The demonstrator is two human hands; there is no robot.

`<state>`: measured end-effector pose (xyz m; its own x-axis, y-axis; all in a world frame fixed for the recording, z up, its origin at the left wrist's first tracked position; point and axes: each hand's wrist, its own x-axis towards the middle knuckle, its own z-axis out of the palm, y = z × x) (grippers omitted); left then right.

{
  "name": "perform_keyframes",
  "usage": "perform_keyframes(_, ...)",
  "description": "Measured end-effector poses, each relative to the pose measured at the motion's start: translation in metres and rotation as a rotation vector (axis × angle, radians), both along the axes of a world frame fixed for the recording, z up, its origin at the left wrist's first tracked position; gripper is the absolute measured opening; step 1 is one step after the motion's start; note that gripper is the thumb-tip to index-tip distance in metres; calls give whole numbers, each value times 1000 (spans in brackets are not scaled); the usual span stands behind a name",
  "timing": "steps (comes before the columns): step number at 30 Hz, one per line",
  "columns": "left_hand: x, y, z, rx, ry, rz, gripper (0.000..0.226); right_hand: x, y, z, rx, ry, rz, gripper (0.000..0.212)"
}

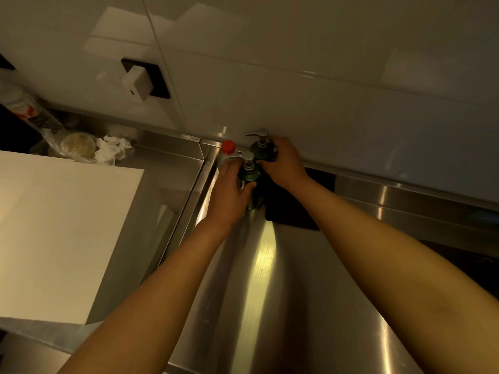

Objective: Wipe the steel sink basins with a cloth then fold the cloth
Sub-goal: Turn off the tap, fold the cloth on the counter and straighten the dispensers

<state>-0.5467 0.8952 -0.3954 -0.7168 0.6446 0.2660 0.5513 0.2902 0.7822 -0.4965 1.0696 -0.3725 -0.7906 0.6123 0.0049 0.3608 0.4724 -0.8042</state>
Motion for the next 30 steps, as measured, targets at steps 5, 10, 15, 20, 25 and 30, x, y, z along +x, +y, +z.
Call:
perform_keyframes(5,3,-3,-1,21,-22,5,47,2,3,2,-56,-6,36,55)
perform_keyframes(10,1,-6,-3,21,-46,-1,48,-1,2,-1,-122,-25,20,58)
perform_keyframes(15,1,-2,-1,32,-56,-16,49,1,2,-4,-129,-14,2,60)
perform_keyframes(20,3,0,1,15,-107,-57,55,-3,8,3,-52,-49,56,54)
perform_keyframes(25,4,2,-1,30,-66,-1,52,1,12,5,-65,-62,72,60)
perform_keyframes(30,6,6,-4,52,-124,-1,50,3,6,2,-9,-24,6,51)
